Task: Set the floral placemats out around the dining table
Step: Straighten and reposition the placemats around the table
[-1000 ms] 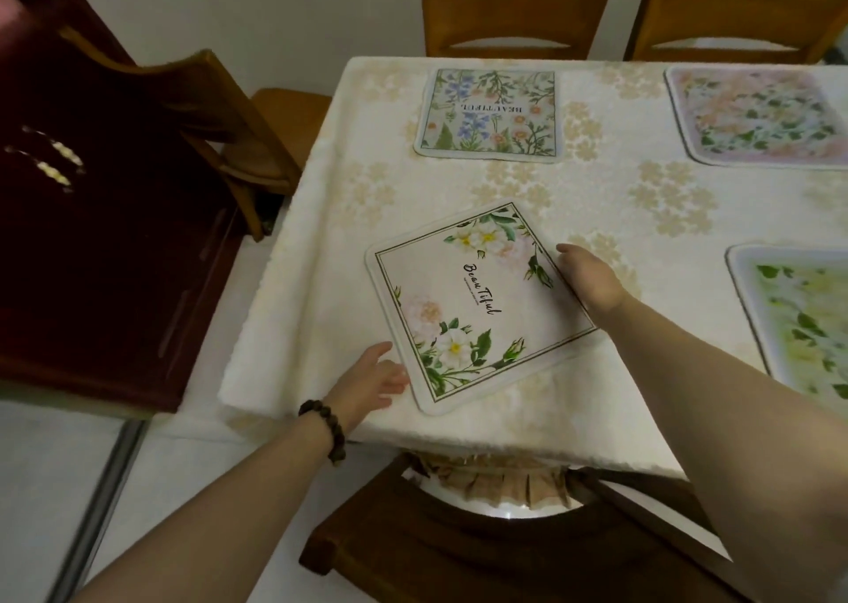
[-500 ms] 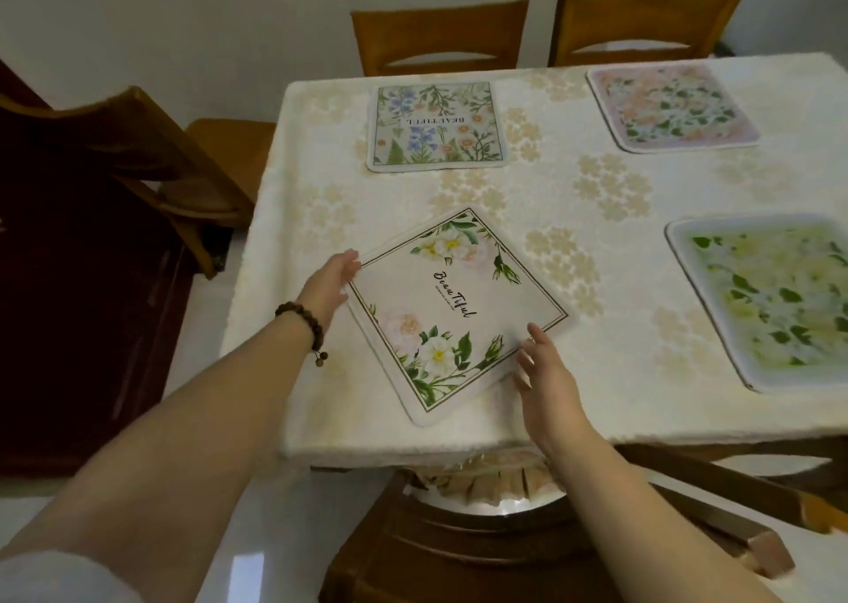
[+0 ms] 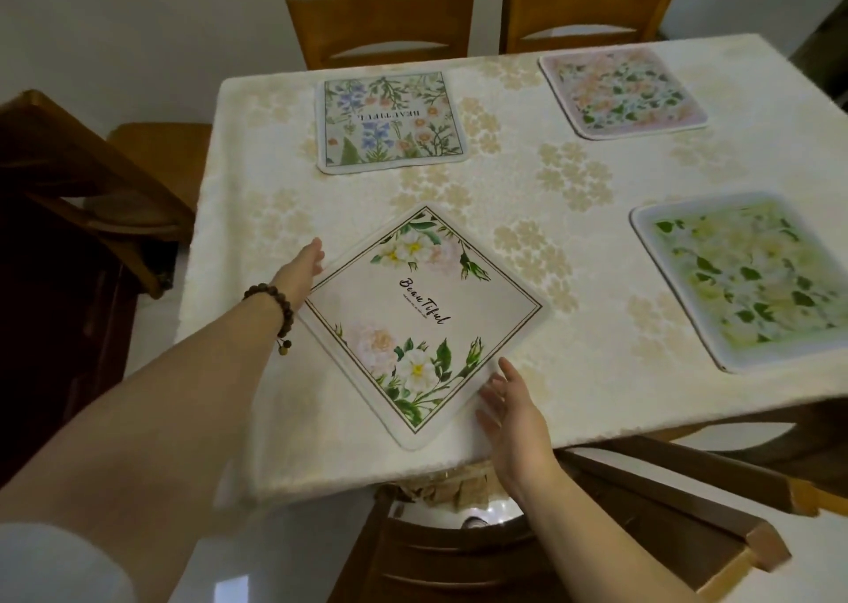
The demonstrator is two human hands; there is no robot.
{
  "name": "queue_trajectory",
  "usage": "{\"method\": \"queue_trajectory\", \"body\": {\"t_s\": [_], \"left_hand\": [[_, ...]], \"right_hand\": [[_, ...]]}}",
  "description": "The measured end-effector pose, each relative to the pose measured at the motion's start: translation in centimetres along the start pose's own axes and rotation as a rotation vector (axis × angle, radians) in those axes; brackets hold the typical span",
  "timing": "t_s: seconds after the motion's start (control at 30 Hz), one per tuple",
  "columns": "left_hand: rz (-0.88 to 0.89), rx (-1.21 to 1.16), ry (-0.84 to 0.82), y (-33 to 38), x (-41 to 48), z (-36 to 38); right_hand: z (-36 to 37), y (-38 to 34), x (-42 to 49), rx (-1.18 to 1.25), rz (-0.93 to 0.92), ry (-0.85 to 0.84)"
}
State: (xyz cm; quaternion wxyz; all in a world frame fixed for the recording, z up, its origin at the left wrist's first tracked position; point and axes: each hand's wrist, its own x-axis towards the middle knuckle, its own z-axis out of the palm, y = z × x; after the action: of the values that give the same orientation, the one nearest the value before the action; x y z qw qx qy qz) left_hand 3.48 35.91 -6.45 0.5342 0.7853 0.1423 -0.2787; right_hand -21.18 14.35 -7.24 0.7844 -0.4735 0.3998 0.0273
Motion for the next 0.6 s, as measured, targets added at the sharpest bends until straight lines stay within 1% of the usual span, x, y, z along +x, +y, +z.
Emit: {"method": "queue_trajectory", "body": {"t_s": [0.13,0.3,0.47,0.6], "left_hand": [[-0.035,-0.003,0.02,-0.4,-0.7,-0.9],[-0.088,-0.084,0.07,-2.5,-3.5,-1.3],[-0.137,-0.259,0.072,-4.9,-7.1,-0.5],[-0.19,-0.402,0.039,-6.1,-9.8,0.5]], "right_hand": [[-0.6,-1.2,1.4,-0.018,-0.007,0.006],[-1.6,-3.8,4.0,-0.098,-0.035,0.008],[-2.4,-6.6,6.4,-0.274,-0.049,-0.029],[-2.7,-8.2,8.2,-0.418,-0.071,-0.062]]}}
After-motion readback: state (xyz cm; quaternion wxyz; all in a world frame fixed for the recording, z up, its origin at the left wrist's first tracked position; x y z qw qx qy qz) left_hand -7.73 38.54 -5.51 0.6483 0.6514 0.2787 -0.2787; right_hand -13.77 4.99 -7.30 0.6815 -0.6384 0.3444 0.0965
